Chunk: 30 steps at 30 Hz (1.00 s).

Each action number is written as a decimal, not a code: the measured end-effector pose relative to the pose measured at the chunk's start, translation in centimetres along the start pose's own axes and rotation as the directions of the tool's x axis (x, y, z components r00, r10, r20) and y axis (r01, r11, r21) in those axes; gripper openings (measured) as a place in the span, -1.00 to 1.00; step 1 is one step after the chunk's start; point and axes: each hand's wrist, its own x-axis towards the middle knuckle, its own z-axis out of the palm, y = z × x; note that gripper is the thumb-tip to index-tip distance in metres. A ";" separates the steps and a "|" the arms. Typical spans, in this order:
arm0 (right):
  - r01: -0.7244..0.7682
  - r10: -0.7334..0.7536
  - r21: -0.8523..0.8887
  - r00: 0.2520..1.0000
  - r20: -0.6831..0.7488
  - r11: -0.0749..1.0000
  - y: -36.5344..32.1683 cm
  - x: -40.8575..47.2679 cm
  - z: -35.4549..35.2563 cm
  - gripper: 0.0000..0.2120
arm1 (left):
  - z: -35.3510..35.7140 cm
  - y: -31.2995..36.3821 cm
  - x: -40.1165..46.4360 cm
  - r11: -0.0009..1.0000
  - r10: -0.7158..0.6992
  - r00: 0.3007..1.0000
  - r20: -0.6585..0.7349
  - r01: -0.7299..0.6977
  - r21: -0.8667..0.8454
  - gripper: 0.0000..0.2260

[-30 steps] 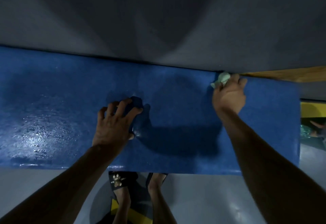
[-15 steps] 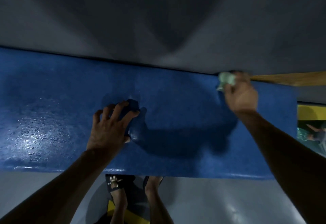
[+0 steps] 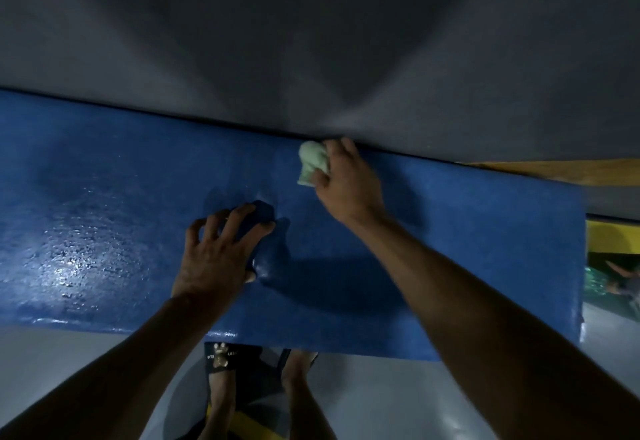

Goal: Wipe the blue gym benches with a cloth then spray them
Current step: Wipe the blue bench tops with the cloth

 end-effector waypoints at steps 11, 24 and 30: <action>-0.574 0.602 0.185 0.732 -0.319 0.797 8.9 -3.2 -3.1 -0.61 | 0.7 -1.2 0.4 0.997 0.037 0.999 -0.029 -0.039 -0.067 -0.09; -0.335 0.343 0.089 0.935 -0.091 0.938 -0.6 0.7 -1.9 -0.54 | -1.0 -11.4 -1.0 0.988 0.144 0.975 -0.168 -0.151 -0.029 -0.08; -0.640 0.653 0.154 0.699 -0.291 0.753 -1.8 -1.2 0.3 -0.54 | -0.8 -16.6 -1.5 0.995 0.102 0.992 -0.070 -0.102 0.001 -0.08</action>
